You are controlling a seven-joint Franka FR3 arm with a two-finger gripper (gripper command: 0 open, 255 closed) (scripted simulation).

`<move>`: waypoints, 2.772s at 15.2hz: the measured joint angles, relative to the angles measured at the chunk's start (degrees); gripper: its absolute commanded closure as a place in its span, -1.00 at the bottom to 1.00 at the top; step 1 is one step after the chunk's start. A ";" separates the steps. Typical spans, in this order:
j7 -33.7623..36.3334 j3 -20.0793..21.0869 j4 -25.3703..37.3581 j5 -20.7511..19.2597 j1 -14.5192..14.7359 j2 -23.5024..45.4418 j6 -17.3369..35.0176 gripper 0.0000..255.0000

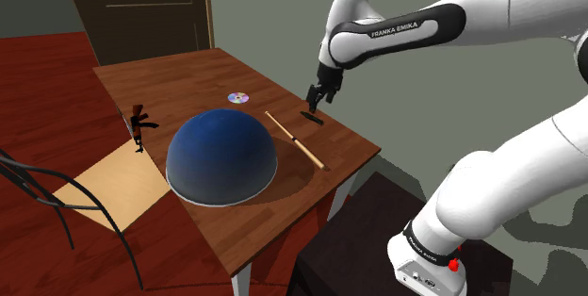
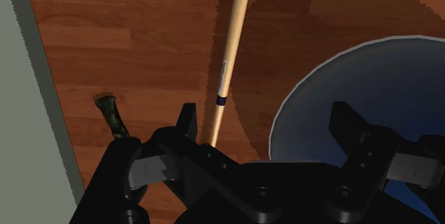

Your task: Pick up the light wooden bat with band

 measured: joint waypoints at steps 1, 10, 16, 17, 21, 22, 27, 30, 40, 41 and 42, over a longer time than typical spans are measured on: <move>0.59 0.07 0.28 0.14 -0.01 2.20 1.59 -1.00; 2.79 -0.94 8.98 1.99 -0.98 22.75 10.97 -1.00; 3.78 -1.31 17.89 3.92 -1.80 36.45 14.06 -1.00; 3.80 -1.36 19.63 4.29 -2.06 38.63 14.21 -1.00; 3.87 -1.40 22.71 5.03 -2.62 43.72 15.63 -1.00; 3.79 -1.38 22.84 5.11 -2.70 44.44 16.21 -1.00; 3.76 -1.18 23.24 5.36 -2.73 47.55 18.89 -1.00; 3.75 -1.40 23.51 5.33 -2.91 47.80 19.08 1.00; 3.69 -1.32 23.41 5.34 -2.83 47.29 18.62 1.00; 3.64 -1.32 23.36 5.32 -2.83 46.80 18.11 1.00; 3.74 -1.32 23.47 5.27 -2.75 46.31 17.47 1.00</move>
